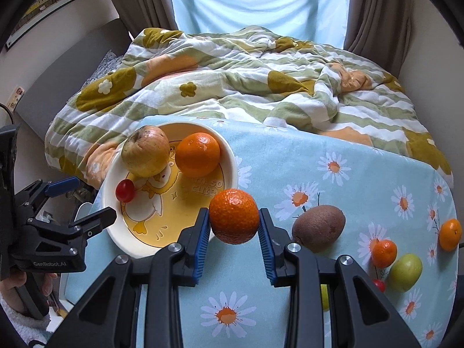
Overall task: Organize fruits
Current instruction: 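Carry the tomato with the left tool and tangerine with the right tool into the bowl, releasing both, then lift both open tools away from the bowl toward the loose fruit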
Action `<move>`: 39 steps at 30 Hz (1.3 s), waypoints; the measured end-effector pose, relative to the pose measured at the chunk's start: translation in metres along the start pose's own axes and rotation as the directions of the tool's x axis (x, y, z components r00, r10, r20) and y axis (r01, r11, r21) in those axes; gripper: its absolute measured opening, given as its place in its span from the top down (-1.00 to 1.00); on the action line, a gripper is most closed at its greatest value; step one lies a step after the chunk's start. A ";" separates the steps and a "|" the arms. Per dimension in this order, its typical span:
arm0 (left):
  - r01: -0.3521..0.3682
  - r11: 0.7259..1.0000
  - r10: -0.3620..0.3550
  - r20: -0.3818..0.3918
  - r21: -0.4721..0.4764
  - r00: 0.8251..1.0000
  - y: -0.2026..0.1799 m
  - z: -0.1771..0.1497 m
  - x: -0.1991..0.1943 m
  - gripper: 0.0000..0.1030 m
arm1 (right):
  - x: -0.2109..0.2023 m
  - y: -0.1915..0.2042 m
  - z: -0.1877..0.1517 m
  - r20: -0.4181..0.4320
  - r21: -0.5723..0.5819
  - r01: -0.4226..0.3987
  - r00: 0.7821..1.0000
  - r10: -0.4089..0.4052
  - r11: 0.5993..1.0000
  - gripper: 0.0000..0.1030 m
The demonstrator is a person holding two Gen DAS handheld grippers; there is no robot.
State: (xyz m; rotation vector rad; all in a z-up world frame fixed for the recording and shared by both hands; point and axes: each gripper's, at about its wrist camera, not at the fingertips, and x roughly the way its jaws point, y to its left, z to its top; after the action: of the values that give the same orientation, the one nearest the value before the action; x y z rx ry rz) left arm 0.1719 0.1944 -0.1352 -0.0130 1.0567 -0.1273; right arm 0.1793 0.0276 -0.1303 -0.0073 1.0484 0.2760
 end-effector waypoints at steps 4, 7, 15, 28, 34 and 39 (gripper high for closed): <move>-0.023 0.999 0.023 -0.002 -0.028 1.000 0.000 -0.004 -0.007 -1.00 | 0.013 0.004 0.009 -0.032 -0.008 -0.053 0.998 0.053 0.999 0.41; -0.045 0.998 0.045 0.000 -0.032 0.999 -0.002 -0.008 -0.013 -1.00 | 0.025 0.012 0.015 -0.051 -0.048 -0.078 0.996 0.076 0.996 0.41; -0.070 0.996 0.069 -0.015 -0.047 0.997 0.000 -0.024 -0.017 -1.00 | 0.057 0.028 0.014 -0.105 -0.100 -0.108 0.990 0.098 0.989 0.41; -0.119 0.992 0.118 -0.030 -0.046 0.993 0.005 -0.038 -0.021 -1.00 | 0.053 0.035 0.014 -0.047 -0.106 -0.137 0.990 0.132 0.985 -0.82; -0.126 0.992 0.126 -0.005 -0.031 0.992 0.004 -0.038 -0.038 -1.00 | 0.033 0.035 0.012 -0.002 -0.107 -0.118 0.993 0.119 0.987 -0.83; -0.139 0.990 0.139 0.022 -0.006 0.990 0.000 -0.035 -0.053 -1.00 | 0.010 0.037 0.008 0.008 -0.102 -0.109 0.994 0.111 0.989 -0.83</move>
State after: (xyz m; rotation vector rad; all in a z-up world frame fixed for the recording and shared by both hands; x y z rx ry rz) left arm 0.1155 0.2022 -0.1063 0.0548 1.0322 0.0013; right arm 0.1823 0.0667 -0.1306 -0.0391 1.0223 0.4290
